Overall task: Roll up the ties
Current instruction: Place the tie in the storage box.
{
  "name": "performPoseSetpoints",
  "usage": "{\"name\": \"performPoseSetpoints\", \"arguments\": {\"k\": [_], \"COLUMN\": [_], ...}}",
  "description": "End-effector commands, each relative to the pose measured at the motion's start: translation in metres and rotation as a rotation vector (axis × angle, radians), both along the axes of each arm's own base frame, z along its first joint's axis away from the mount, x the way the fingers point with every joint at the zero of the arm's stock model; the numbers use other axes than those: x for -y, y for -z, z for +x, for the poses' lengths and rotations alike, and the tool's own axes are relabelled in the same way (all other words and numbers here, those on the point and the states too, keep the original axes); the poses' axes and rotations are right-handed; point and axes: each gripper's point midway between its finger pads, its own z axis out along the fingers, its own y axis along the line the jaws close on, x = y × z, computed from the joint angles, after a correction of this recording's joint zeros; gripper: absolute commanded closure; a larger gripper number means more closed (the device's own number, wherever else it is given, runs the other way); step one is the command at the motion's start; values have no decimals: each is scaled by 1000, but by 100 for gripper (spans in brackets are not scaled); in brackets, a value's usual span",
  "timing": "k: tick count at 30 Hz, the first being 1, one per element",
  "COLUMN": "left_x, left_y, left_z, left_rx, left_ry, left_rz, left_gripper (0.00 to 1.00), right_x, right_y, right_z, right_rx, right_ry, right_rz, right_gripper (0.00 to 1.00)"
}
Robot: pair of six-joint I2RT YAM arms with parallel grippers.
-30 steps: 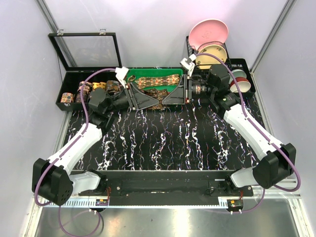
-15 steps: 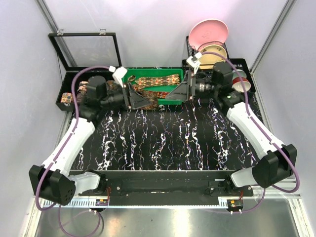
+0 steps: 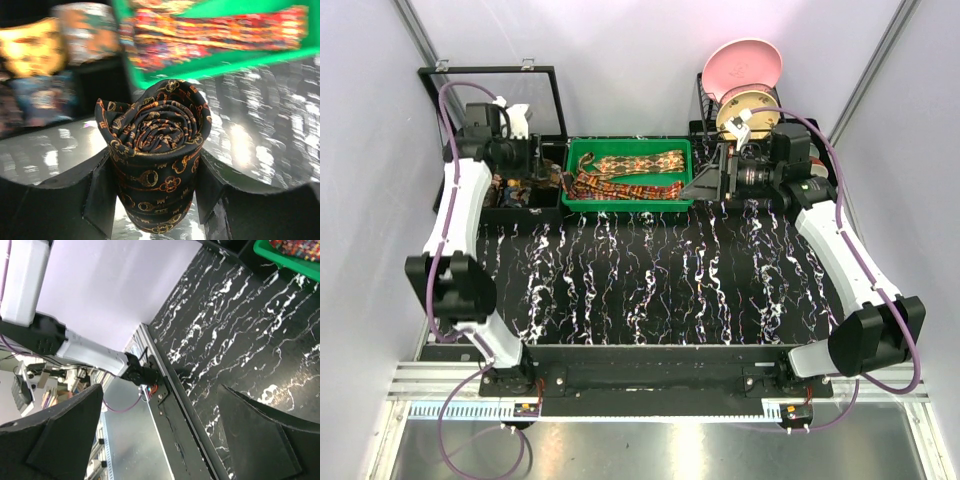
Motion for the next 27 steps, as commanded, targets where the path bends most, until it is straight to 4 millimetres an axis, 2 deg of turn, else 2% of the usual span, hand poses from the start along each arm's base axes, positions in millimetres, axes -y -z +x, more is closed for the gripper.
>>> {"name": "performPoseSetpoints", "arguments": {"k": [1, 3, 4, 6, 7, 9, 10, 15, 18, 22, 27], "left_x": [-46, -54, -60, -62, -63, -61, -59, -53, -50, -50, -50], "left_y": [3, 4, 16, 15, 26, 28, 38, 70, 87, 103, 119], "left_z": [27, 38, 46, 55, 60, 65, 68, 68, 61, 56, 61], "left_rx": [-21, -25, -52, -53, -78, -85, -110, -201, -269, -319, -347], "left_ry": [-90, -129, -150, -172, -171, -174, -166, -164, -157, -152, -156], "left_rz": [193, 215, 238, 235, 238, 228, 212, 193, 191, 206, 214], "left_gripper": [100, 100, 100, 100, 100, 100, 100, 100, 100, 100, 100], "right_x": [5, 6, 6, 6, 6, 7, 7, 7, 7, 6, 6], "right_y": [6, 9, 10, 12, 12, 15, 16, 21, 23, 25, 27], "right_z": [0, 1, 0, 1, 1, 0, 0, -2, -2, -1, 0], "right_rx": [31, 26, 23, 18, 16, 7, 3, -15, -21, -32, -48], "right_ry": [5, 8, 6, 7, 4, 5, 6, 5, 4, 1, 2], "right_rz": [-35, -37, -38, -40, -40, -43, -44, -47, -49, -47, -46], "right_gripper": [0, 0, 0, 0, 0, 0, 0, 0, 0, 0, 0]}}
